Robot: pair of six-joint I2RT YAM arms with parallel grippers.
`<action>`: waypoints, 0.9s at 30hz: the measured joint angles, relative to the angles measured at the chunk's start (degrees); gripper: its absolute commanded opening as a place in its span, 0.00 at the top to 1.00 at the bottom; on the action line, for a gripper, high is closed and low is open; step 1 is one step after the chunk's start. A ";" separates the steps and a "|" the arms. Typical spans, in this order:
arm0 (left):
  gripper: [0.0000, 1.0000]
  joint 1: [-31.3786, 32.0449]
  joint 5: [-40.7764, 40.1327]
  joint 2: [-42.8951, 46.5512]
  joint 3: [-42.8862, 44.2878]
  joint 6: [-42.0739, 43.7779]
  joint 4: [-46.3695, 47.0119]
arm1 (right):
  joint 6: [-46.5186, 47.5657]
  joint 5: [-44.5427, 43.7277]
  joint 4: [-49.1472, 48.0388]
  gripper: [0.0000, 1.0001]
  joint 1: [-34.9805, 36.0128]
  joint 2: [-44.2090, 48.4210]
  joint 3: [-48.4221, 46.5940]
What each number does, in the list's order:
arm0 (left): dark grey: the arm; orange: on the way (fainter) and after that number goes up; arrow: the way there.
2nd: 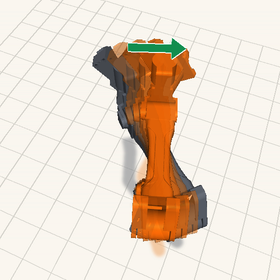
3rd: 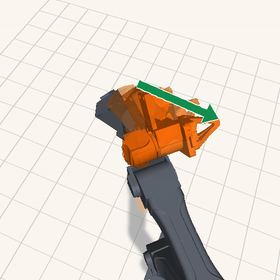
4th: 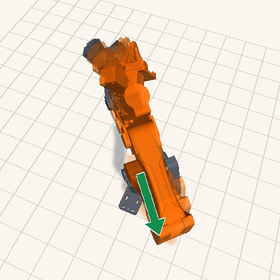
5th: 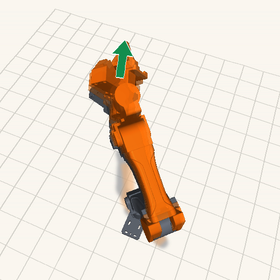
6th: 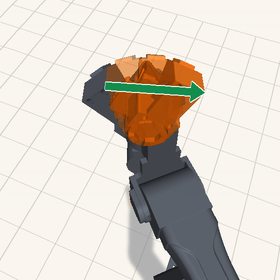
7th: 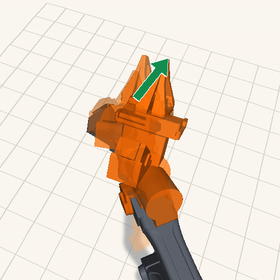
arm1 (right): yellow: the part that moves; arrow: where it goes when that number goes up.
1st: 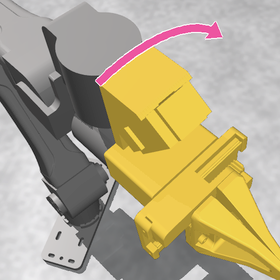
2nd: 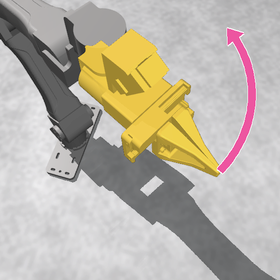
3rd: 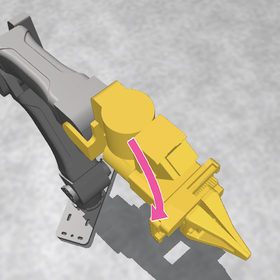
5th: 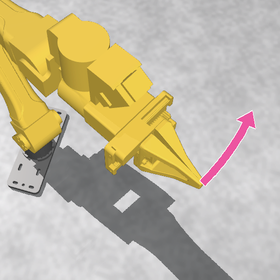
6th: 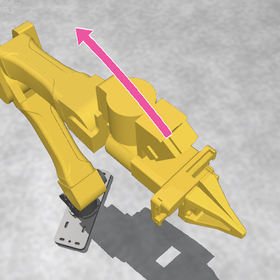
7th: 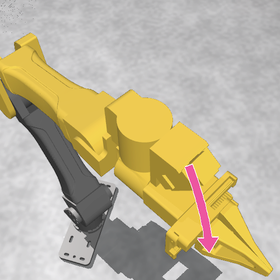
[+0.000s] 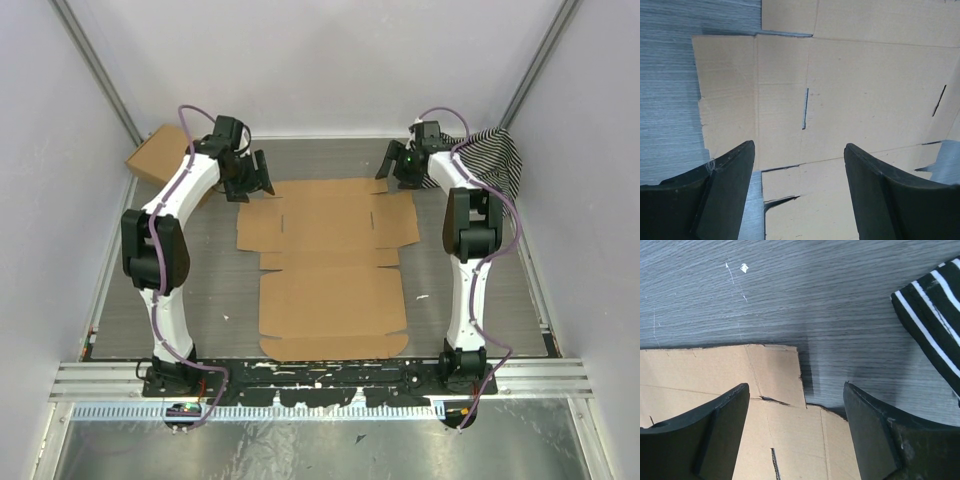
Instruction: Fold the paper box
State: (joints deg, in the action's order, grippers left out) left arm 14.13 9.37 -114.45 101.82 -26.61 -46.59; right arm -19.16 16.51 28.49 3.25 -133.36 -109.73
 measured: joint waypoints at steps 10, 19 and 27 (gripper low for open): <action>0.22 0.00 0.07 0.66 -2.60 0.00 0.00 | 0.31 2.27 -1.31 0.35 0.02 -1.84 -0.55; 0.22 0.00 0.20 2.25 -4.31 0.00 0.42 | 0.39 2.93 -2.10 0.42 0.92 -2.80 -1.40; 0.23 0.00 0.22 2.29 -4.57 -0.02 0.42 | 0.74 3.08 -2.10 0.61 2.23 -2.99 -1.40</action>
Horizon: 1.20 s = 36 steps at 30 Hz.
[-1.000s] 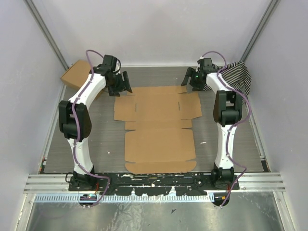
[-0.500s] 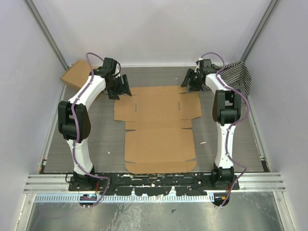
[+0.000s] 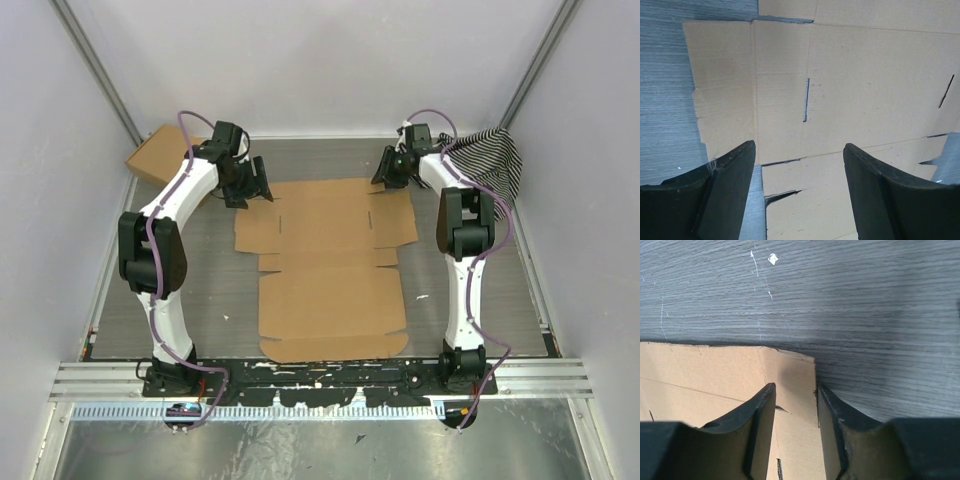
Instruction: Fold the paper box
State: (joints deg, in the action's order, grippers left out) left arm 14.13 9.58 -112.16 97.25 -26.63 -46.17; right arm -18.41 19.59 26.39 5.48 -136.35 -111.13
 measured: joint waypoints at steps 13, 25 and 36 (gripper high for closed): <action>0.23 0.00 -0.07 -0.07 0.15 -0.02 0.02 | 0.85 -0.94 -0.11 0.99 1.86 3.08 1.38; 0.23 0.00 -1.05 -6.05 5.62 -0.20 1.20 | 5.03 -3.63 0.17 0.99 2.56 19.74 14.49; 0.23 -0.07 -2.19 -12.17 12.20 -1.01 1.86 | 6.27 -3.87 0.46 0.99 2.78 27.26 17.40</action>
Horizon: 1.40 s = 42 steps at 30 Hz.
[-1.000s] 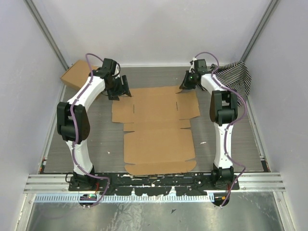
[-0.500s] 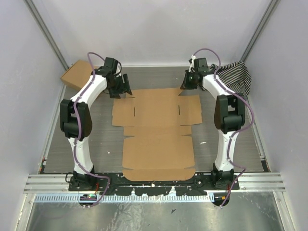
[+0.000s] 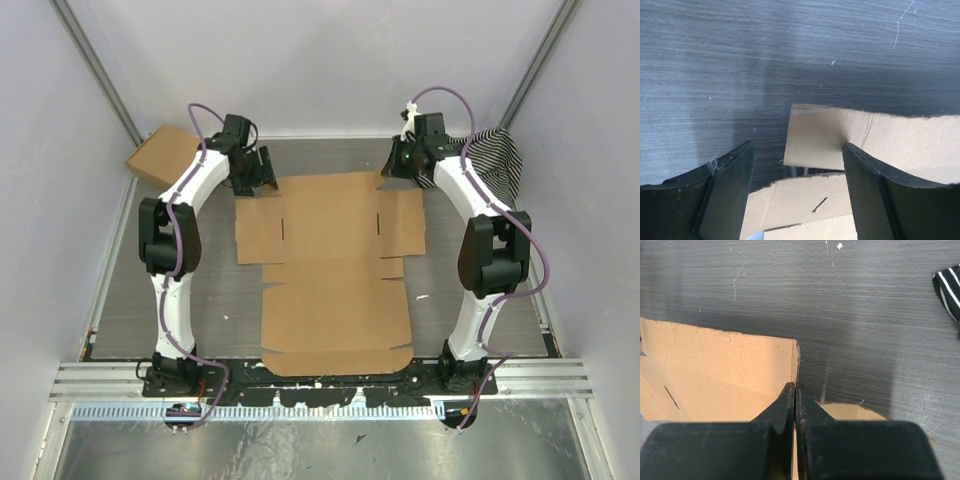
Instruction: Fold the paper box
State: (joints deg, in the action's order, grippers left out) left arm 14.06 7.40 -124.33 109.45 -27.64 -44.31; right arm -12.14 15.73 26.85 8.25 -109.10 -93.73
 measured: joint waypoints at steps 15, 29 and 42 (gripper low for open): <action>0.27 -0.44 3.50 3.80 -11.39 -2.43 13.99 | 0.24 0.17 1.01 0.99 0.07 1.84 2.47; 0.34 -7.67 19.89 11.50 -27.02 -12.68 37.42 | -0.09 2.54 0.44 0.99 0.07 1.92 2.47; 0.30 -6.91 21.44 11.56 -26.77 -9.33 35.60 | -0.48 3.45 0.24 0.99 0.07 1.92 2.45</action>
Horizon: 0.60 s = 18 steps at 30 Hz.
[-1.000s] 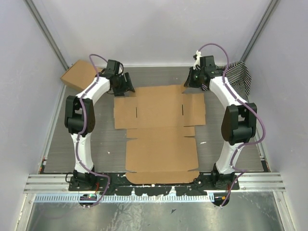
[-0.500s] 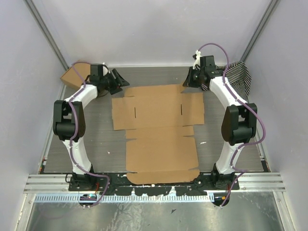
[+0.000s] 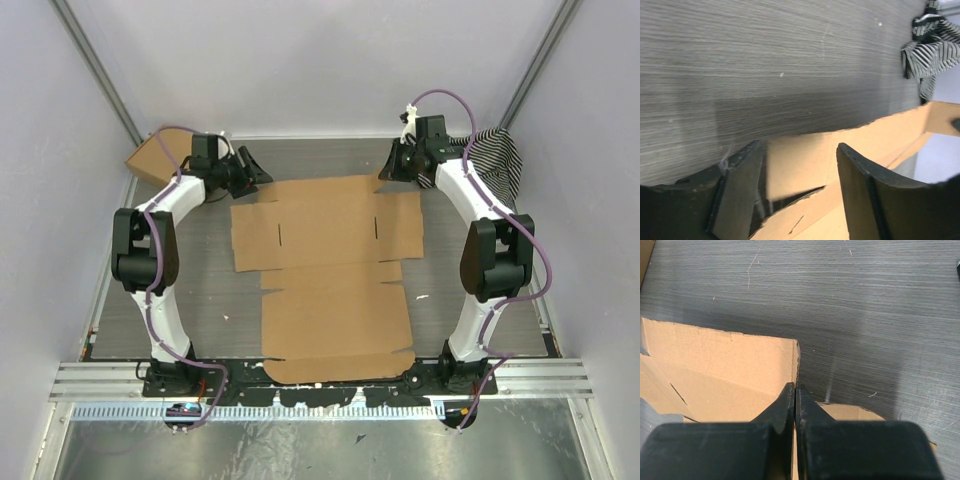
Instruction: Fold the paper box
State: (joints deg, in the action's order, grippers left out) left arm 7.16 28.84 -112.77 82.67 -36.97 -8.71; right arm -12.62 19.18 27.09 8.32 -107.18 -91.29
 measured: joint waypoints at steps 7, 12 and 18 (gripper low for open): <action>0.31 -0.17 -3.54 1.16 0.02 2.40 -2.73 | 0.04 0.02 0.00 0.99 0.00 0.00 0.00; 0.35 -0.28 1.18 1.40 -1.92 0.81 2.54 | 0.04 0.28 0.00 0.99 0.00 0.00 0.00; 0.40 -0.24 5.81 1.40 -4.37 -1.20 6.40 | 0.02 0.63 -0.02 0.99 -0.02 0.00 0.00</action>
State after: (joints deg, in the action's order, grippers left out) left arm 6.92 34.65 -111.37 78.30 -38.17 -2.31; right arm -12.60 19.81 27.07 8.29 -107.18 -91.29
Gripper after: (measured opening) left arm 0.626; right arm 0.039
